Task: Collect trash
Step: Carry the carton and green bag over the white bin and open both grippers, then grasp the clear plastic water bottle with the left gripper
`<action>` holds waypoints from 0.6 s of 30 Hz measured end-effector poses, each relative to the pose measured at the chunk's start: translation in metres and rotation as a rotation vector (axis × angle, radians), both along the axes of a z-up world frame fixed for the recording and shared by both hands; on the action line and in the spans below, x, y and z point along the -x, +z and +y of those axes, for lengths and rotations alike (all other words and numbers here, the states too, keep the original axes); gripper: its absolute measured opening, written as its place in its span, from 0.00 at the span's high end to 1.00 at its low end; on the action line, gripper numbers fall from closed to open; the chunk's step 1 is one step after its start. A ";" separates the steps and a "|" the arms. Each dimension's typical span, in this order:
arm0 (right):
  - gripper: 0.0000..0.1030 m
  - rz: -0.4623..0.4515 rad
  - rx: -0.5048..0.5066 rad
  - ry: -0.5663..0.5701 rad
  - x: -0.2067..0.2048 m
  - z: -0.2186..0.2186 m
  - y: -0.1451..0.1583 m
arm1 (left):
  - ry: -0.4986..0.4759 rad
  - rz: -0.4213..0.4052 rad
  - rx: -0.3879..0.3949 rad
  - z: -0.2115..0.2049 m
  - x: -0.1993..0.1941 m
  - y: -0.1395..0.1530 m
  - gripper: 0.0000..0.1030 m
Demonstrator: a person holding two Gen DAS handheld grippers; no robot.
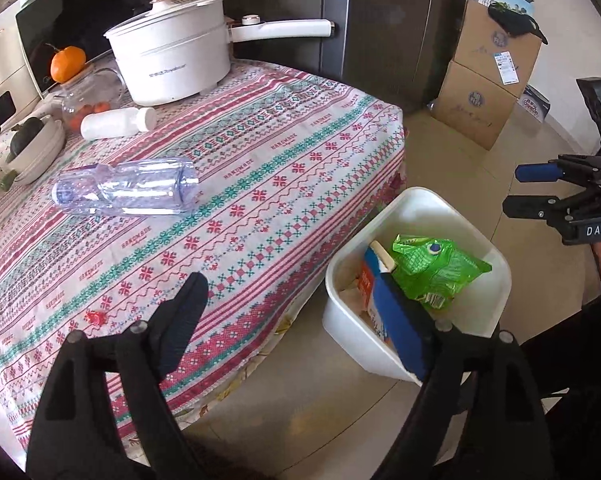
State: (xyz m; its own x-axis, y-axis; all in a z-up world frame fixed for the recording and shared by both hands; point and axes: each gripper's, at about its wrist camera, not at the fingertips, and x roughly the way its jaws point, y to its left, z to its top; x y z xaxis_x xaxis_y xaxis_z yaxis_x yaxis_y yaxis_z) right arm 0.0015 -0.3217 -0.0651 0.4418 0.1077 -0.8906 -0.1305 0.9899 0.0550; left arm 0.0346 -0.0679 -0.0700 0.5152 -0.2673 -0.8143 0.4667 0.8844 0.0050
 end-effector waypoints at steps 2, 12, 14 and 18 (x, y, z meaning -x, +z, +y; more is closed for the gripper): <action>0.26 -0.002 0.004 -0.005 -0.002 0.002 0.001 | 0.017 0.002 -0.005 0.005 -0.003 0.000 0.17; 0.22 0.028 0.000 -0.047 -0.022 0.012 -0.001 | 0.208 0.079 0.054 0.048 -0.039 0.007 0.15; 0.22 0.025 -0.002 -0.048 -0.029 0.017 0.002 | 0.255 0.095 0.072 0.058 -0.050 0.009 0.15; 0.21 0.012 -0.004 -0.044 -0.046 0.029 0.009 | 0.362 0.115 0.103 0.077 -0.072 0.011 0.14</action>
State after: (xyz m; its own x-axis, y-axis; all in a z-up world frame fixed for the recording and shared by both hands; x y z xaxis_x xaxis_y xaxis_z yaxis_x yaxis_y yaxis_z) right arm 0.0473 -0.2928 -0.0558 0.4356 0.0920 -0.8954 -0.0859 0.9945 0.0604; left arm 0.1062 0.0090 -0.0589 0.4981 -0.1688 -0.8505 0.1171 0.9850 -0.1269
